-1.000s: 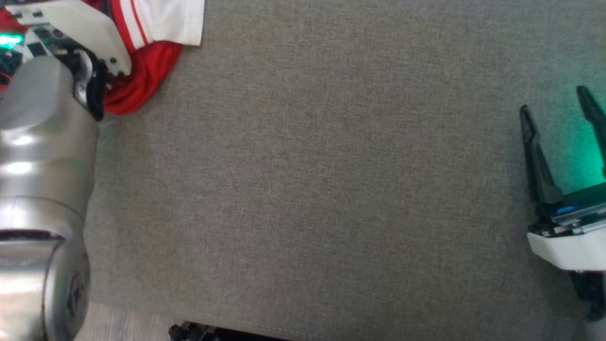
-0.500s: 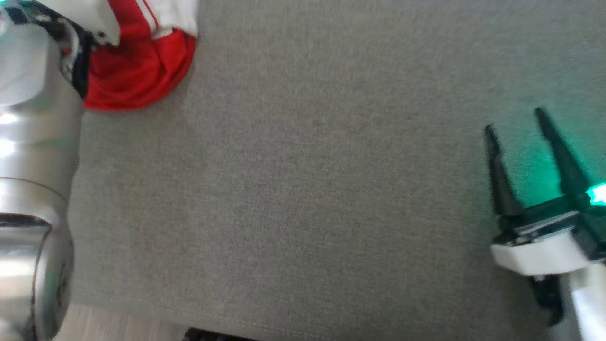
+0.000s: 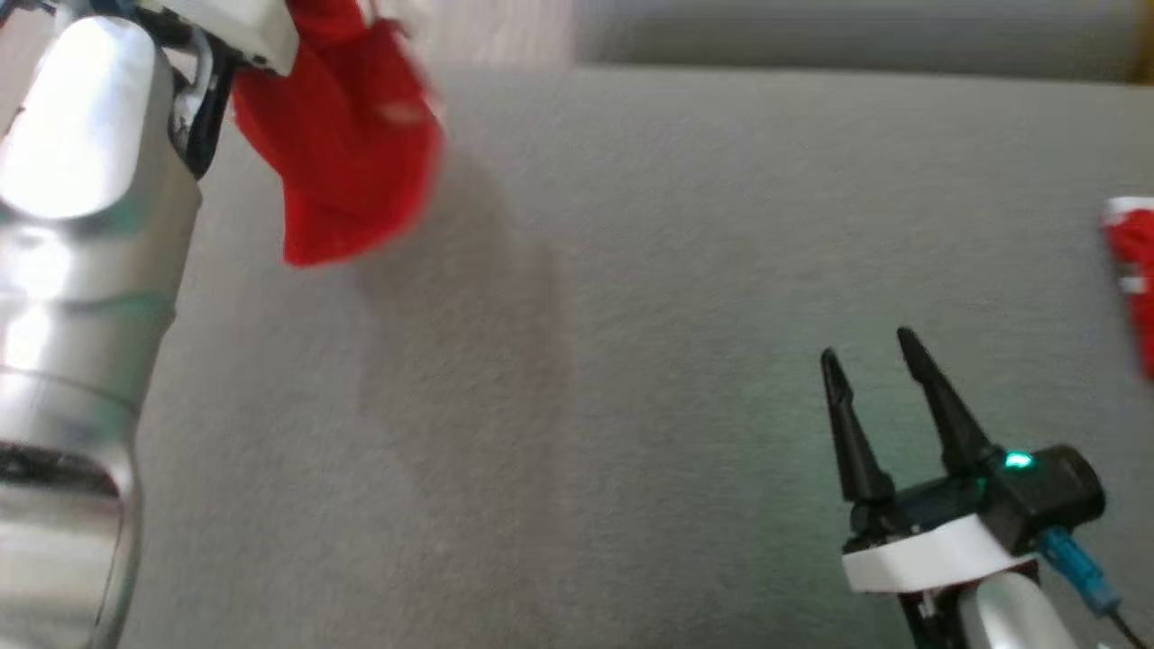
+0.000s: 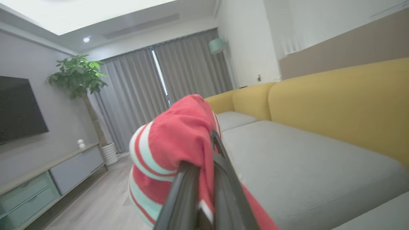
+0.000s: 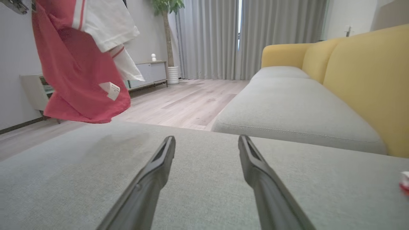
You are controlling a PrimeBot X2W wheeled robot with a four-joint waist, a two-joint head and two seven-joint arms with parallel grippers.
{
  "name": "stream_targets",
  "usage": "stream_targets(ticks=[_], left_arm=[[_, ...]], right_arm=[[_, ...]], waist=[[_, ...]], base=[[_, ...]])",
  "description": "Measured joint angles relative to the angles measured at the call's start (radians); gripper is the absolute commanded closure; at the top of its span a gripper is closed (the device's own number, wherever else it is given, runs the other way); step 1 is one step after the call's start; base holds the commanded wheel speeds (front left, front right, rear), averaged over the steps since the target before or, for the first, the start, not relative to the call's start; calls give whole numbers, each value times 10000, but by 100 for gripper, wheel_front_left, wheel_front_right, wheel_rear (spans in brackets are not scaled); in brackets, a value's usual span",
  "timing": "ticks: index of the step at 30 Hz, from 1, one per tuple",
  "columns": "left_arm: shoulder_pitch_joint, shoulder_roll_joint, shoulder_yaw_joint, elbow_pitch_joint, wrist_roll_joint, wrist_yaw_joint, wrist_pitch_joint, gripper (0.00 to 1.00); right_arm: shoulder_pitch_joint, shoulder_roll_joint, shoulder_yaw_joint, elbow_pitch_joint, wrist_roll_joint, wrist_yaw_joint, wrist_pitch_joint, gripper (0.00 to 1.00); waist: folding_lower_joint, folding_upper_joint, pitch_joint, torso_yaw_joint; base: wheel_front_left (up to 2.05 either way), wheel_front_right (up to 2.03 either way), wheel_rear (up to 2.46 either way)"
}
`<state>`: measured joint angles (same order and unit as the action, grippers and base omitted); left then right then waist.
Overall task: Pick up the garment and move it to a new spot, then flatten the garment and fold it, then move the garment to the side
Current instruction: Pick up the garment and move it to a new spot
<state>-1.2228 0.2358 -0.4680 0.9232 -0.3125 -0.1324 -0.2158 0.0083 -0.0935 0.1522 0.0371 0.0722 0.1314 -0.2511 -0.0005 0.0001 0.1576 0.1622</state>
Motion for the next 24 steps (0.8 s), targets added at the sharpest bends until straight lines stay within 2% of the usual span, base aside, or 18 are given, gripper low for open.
stream_targets(ticks=[5, 11, 13, 18, 20, 22, 24], left_arm=[[584, 650, -1264, -2215, -1145, 0, 746, 100], [1826, 826, -1988, -4598, -1785, 21, 1371, 100], [2529, 798, -2247, -5145, -1806, 211, 1402, 100], [4723, 464, -3053, -5751, -1659, 945, 989, 100], [5572, 180, -3388, -5553, -1488, 1296, 566, 100], [6299, -125, -3735, -5020, -1407, 1417, 251, 100], [6890, -443, -4061, -4456, -1371, 1406, -25, 76]], right_arm=[[297, 188, 71, -73, 92, 0, -2, 0], [341, 211, 201, -261, 146, 0, -31, 0], [394, 230, 184, -314, 148, 0, -44, 0], [433, 263, 169, -384, 163, 0, -44, 0], [423, 282, 157, -399, 167, 0, -44, 0], [368, 328, 153, -395, 238, 0, -44, 0], [316, 364, 140, -382, 236, 0, -44, 0]], waist=[[2, 0, -779, -1053], [4, 0, -1205, -2392], [3, 0, -1239, -2784], [3, 0, -975, -3554], [5, 0, -684, -3721], [7, 0, -393, -3846], [6, 0, -118, -3931]], base=[[0, 0, 0], [0, 0, 0], [0, 0, 0], [0, 0, 0], [0, 0, 0], [0, 0, 0], [0, 0, 0]])
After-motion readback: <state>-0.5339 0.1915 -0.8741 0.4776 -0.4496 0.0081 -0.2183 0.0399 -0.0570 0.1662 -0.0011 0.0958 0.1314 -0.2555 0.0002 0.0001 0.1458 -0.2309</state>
